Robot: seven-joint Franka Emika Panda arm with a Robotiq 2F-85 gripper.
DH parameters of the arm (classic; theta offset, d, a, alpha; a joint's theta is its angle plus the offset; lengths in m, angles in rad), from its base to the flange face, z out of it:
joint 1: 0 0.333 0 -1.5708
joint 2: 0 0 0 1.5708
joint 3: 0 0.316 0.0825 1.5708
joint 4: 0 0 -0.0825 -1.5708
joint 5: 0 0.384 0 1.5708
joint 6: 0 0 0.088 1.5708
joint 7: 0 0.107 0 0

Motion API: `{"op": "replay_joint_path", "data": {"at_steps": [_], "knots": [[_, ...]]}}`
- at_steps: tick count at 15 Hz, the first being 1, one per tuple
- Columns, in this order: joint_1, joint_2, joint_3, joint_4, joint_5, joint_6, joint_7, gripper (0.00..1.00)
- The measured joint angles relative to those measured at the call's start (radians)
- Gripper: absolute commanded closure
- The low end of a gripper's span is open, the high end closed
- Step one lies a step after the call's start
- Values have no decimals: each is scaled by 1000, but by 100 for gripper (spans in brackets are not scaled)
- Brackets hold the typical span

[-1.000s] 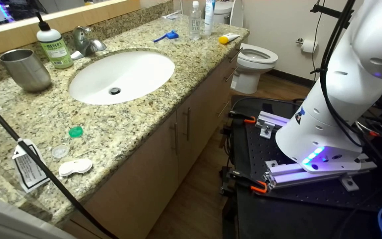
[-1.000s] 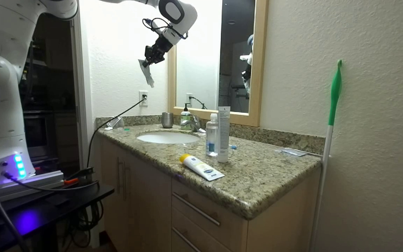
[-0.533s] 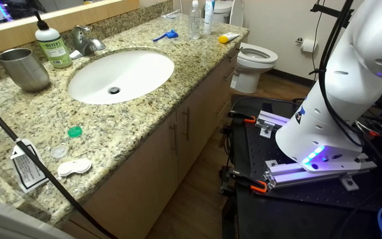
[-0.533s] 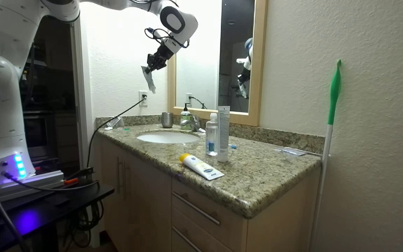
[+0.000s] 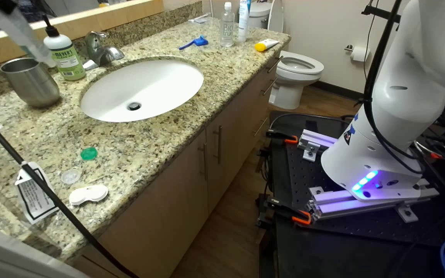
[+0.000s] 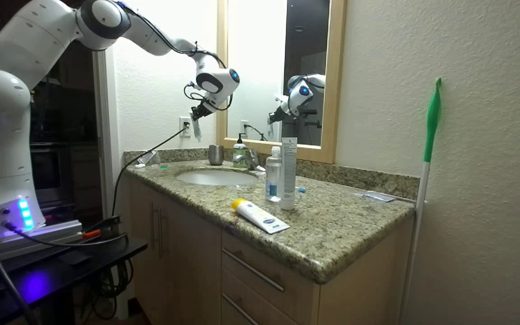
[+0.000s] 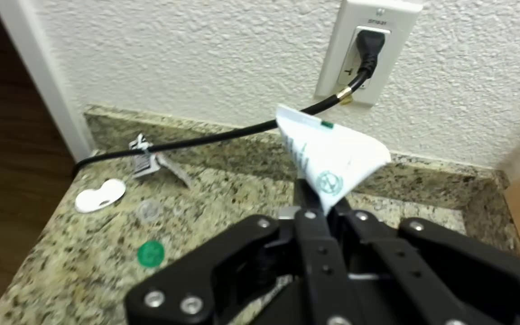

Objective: Take the tube near the toothbrush and put it in the silver cup

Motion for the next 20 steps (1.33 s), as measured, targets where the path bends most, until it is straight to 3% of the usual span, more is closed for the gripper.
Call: {"op": "replay_joint_path", "data": {"at_steps": [2, 6, 11, 15, 16, 20], "knots": [[30, 35, 17, 15, 30, 49, 20, 98], [32, 46, 18, 22, 44, 56, 26, 98], [28, 130, 62, 110, 293, 187, 25, 98], [-54, 148, 48, 199, 383, 233, 23, 98], [-74, 144, 37, 210, 379, 234, 30, 92], [-105, 139, 14, 223, 352, 232, 78, 98]]}}
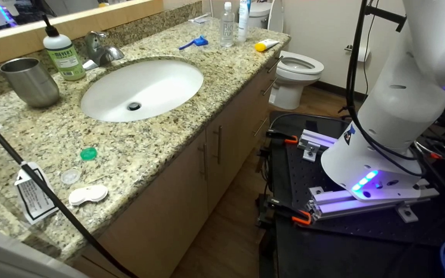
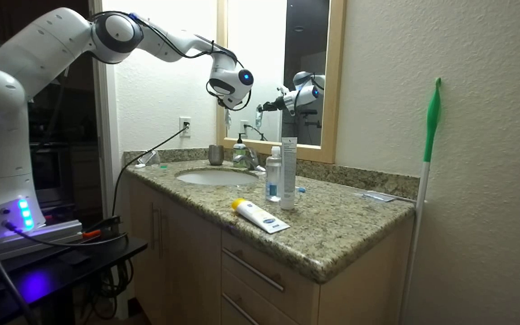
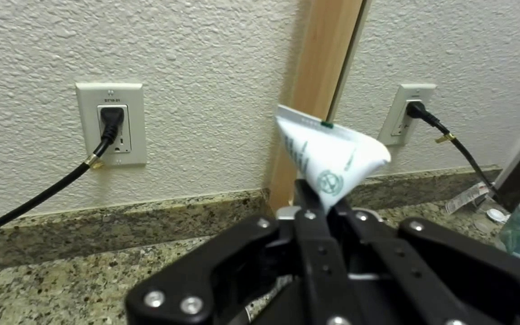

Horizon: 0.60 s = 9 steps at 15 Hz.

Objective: Take the tube near the toothbrush and put it in the silver cup

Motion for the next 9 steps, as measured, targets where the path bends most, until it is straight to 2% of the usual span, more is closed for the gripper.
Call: {"op": "replay_joint_path", "data": {"at_steps": [5, 6, 8, 9], "knots": [[0, 24, 1, -2, 0, 1, 0, 98], [1, 35, 2, -2, 0, 1, 0, 92], [3, 58, 10, -2, 1, 1, 0, 92], [4, 66, 14, -2, 1, 1, 0, 98]]}}
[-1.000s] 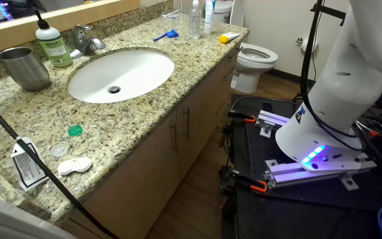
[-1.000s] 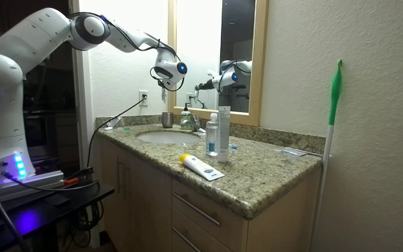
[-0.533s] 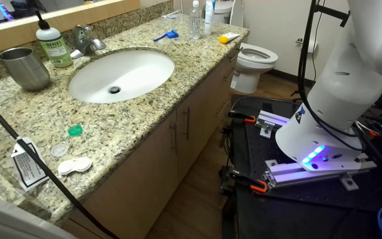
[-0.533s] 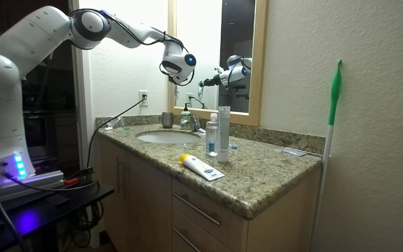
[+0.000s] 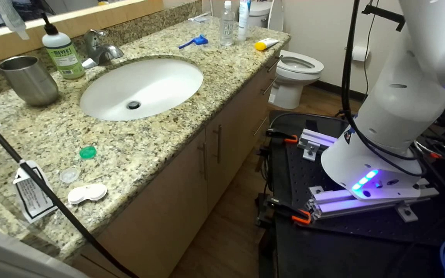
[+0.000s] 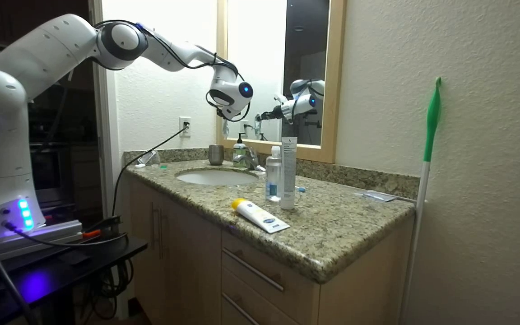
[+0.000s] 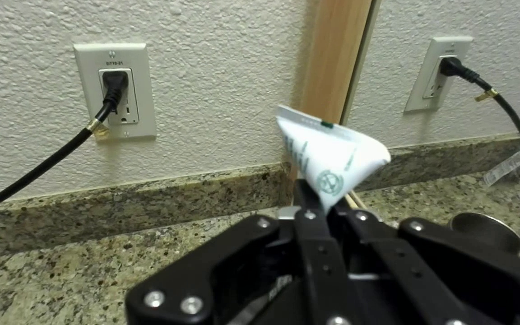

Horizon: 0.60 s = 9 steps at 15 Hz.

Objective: Take the tube near the toothbrush and put it in the silver cup

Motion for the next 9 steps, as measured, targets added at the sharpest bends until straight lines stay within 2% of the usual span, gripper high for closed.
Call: {"op": "replay_joint_path", "data": {"at_steps": [6, 7, 9], "knots": [[7, 11, 6, -10, -13, -31, 25, 98], [12, 13, 8, -14, -16, -36, 25, 92], [22, 17, 12, -20, -17, -36, 25, 92]]}}
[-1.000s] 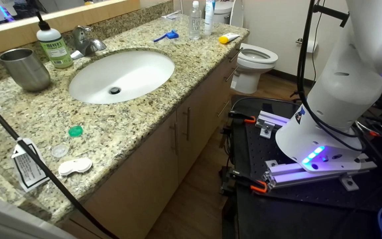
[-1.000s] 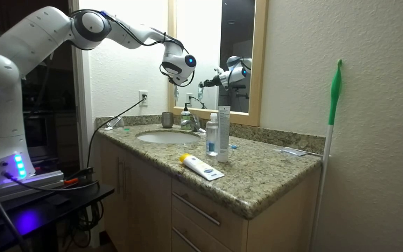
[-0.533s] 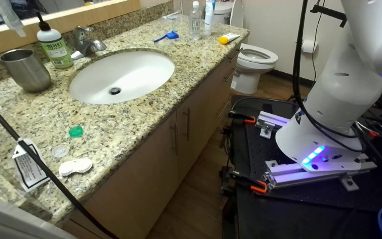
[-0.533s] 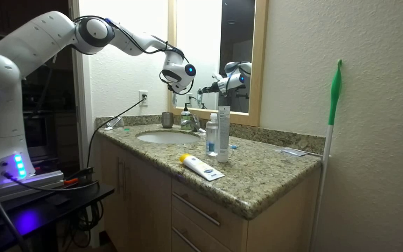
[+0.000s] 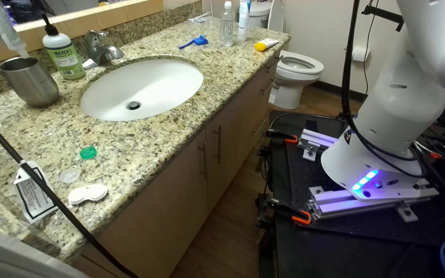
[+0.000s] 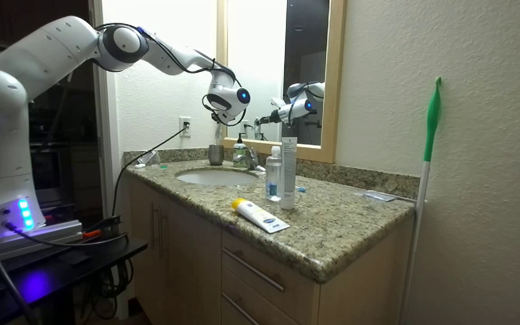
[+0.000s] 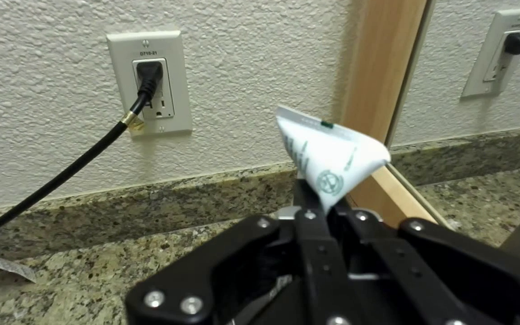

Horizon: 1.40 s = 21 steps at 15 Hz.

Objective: Take the tube near the toothbrush and put it in the silver cup

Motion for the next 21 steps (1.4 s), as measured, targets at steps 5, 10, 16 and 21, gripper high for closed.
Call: {"op": "replay_joint_path", "data": {"at_steps": [5, 10, 16, 21], "knots": [[5, 3, 1, -1, -5, 1, -6, 98], [16, 28, 1, 0, -26, 3, -33, 98], [16, 37, 1, 0, -26, 7, -50, 67], [13, 41, 0, 0, -29, 7, -39, 39]]}}
